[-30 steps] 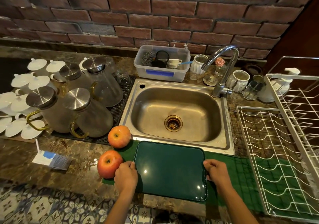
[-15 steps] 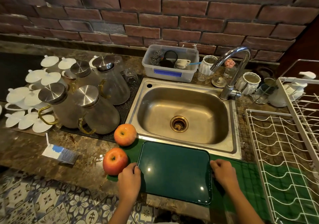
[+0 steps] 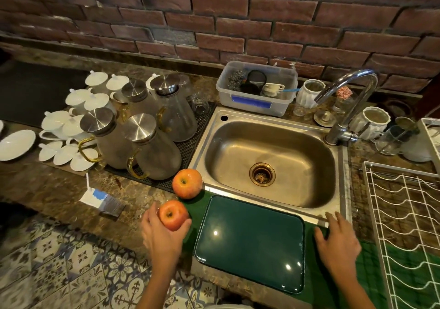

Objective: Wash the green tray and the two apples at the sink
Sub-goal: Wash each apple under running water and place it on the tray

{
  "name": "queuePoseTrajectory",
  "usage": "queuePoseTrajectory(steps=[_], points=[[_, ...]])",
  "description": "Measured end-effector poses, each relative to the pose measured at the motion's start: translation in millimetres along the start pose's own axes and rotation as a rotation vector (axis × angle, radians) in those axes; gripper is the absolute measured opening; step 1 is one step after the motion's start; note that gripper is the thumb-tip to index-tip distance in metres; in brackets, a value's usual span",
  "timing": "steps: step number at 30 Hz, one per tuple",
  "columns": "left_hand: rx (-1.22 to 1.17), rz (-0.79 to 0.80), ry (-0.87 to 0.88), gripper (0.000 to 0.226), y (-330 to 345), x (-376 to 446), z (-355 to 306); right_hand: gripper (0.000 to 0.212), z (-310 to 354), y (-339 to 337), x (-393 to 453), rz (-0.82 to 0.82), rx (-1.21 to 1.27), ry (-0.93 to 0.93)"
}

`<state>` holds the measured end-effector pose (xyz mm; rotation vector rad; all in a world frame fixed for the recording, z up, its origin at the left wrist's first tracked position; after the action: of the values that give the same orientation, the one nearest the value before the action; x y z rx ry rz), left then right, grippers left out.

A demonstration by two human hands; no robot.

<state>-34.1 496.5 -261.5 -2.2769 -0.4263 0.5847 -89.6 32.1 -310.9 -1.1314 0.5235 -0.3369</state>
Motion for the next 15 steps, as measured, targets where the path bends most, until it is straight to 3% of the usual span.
queuePoseTrajectory(steps=[4,8,15], points=[[-0.075,0.086,-0.005,0.125,13.6,9.4,10.6,0.065,-7.8,18.6,4.4,0.104,-0.109,0.013],[-0.08,0.051,0.007,0.119,15.6,12.0,16.4,0.078,-14.4,28.3,1.6,0.122,-0.229,-0.003],[-0.132,-0.056,-0.005,0.109,13.8,10.4,17.6,0.074,-11.5,30.0,-0.7,0.096,-0.273,0.0]])
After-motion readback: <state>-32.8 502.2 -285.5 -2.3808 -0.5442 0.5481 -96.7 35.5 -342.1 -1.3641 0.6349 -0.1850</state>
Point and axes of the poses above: each hand's wrist, its own x-axis towards the middle knuckle, its own y-axis out of the palm, z = x × y, the point moved 7 cm from there along x, towards the middle knuckle, and after that the axes turned 6 degrees about z, right-handed, at the moved point
